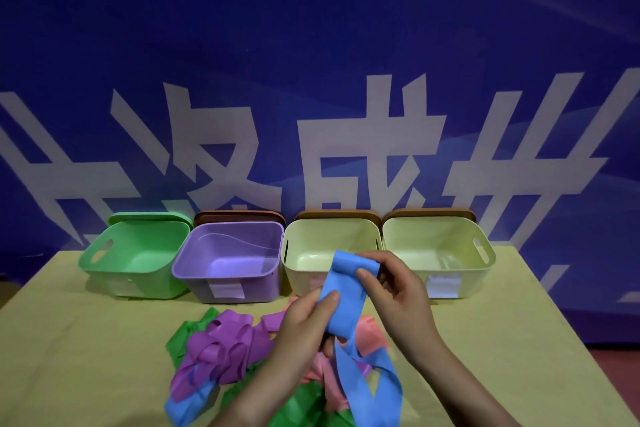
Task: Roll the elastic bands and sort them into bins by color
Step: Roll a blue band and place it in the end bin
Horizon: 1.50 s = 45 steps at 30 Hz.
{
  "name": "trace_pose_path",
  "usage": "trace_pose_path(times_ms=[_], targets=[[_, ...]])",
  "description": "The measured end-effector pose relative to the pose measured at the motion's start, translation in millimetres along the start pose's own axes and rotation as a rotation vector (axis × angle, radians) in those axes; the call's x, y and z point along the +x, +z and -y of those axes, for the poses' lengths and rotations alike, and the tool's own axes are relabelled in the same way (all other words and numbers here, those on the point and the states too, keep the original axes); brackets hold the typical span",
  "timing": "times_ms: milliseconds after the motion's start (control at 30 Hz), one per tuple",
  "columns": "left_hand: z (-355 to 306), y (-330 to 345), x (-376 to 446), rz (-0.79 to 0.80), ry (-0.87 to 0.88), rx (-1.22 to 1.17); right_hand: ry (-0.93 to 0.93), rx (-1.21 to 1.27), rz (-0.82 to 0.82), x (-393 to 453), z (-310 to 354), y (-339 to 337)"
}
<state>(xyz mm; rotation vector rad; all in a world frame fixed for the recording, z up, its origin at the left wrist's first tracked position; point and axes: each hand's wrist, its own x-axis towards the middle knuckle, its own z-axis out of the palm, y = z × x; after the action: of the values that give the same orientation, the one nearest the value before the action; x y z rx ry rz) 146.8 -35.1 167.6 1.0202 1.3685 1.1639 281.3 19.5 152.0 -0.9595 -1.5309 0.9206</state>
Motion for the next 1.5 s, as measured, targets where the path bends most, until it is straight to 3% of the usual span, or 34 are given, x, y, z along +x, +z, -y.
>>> trace_pose_path(times_ms=[100,267,533,667,800,967,1233,1500], targets=[[-3.8,0.6,1.6,-0.019,0.046,0.001,-0.171,-0.202,0.043,-1.0,-4.2,-4.1],[-3.2,0.7,7.1,-0.071,0.017,-0.099,-0.255,-0.207,0.112,2.0,-4.1,-8.8],[-9.5,4.0,10.8,-0.089,0.023,-0.363,-0.172,-0.048,0.227,2.8,-1.5,-9.5],[-5.9,1.3,15.5,-0.185,0.024,-0.333,-0.046,0.075,0.247,-3.4,3.2,-5.6],[-1.7,-1.8,12.8,-0.094,0.055,-0.182,0.154,0.111,0.229,-2.8,6.1,-0.6],[-4.0,-8.7,17.2,-0.085,0.008,-0.225,0.163,0.108,0.25,11.6,7.8,3.9],[-7.8,-14.7,22.0,-0.091,-0.098,-0.309,-0.06,-0.045,0.096,12.3,-2.4,20.9],[1.5,-16.7,14.9,-0.023,-0.116,-0.331,-0.242,-0.194,0.112,4.2,-10.5,10.4]])
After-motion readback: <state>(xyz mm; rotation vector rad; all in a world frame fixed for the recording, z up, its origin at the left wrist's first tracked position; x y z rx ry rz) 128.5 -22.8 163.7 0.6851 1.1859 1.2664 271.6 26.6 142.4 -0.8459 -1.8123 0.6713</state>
